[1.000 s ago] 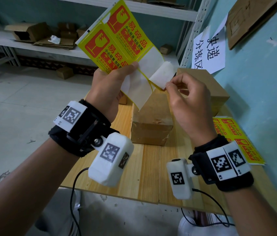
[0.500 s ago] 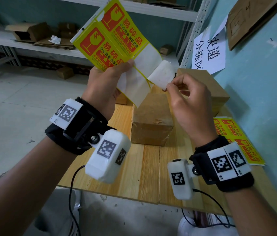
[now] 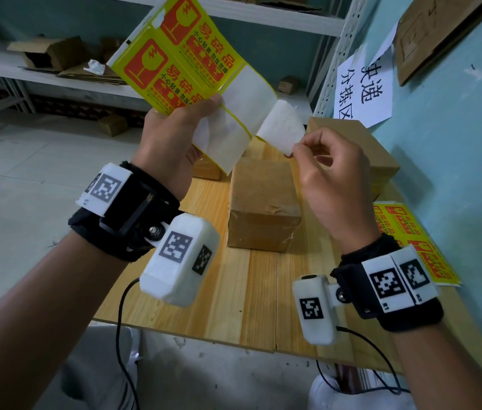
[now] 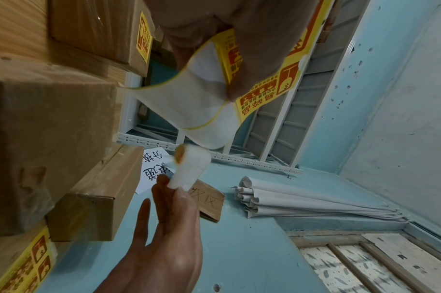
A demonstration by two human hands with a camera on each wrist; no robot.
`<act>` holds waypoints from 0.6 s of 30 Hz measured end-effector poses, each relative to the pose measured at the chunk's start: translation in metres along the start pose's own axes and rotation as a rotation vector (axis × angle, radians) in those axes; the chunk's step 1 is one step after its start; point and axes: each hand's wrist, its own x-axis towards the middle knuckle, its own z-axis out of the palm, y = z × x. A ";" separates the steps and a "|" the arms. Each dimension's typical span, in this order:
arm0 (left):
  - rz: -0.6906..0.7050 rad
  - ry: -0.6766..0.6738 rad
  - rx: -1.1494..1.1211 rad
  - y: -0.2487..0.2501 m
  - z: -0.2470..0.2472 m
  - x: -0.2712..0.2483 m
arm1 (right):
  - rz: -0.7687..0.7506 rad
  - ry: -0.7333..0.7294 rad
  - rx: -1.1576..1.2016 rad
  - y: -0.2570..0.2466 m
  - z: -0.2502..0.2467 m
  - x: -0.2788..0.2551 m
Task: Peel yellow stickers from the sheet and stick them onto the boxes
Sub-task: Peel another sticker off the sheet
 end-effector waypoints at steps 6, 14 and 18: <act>0.003 0.009 0.010 0.004 -0.002 0.000 | 0.009 0.002 -0.003 0.001 0.000 -0.001; 0.031 0.108 0.126 0.006 -0.014 0.009 | 0.009 0.004 0.003 0.003 -0.005 0.001; -0.016 0.111 0.312 0.004 -0.033 0.016 | 0.020 0.000 0.004 0.004 -0.007 0.002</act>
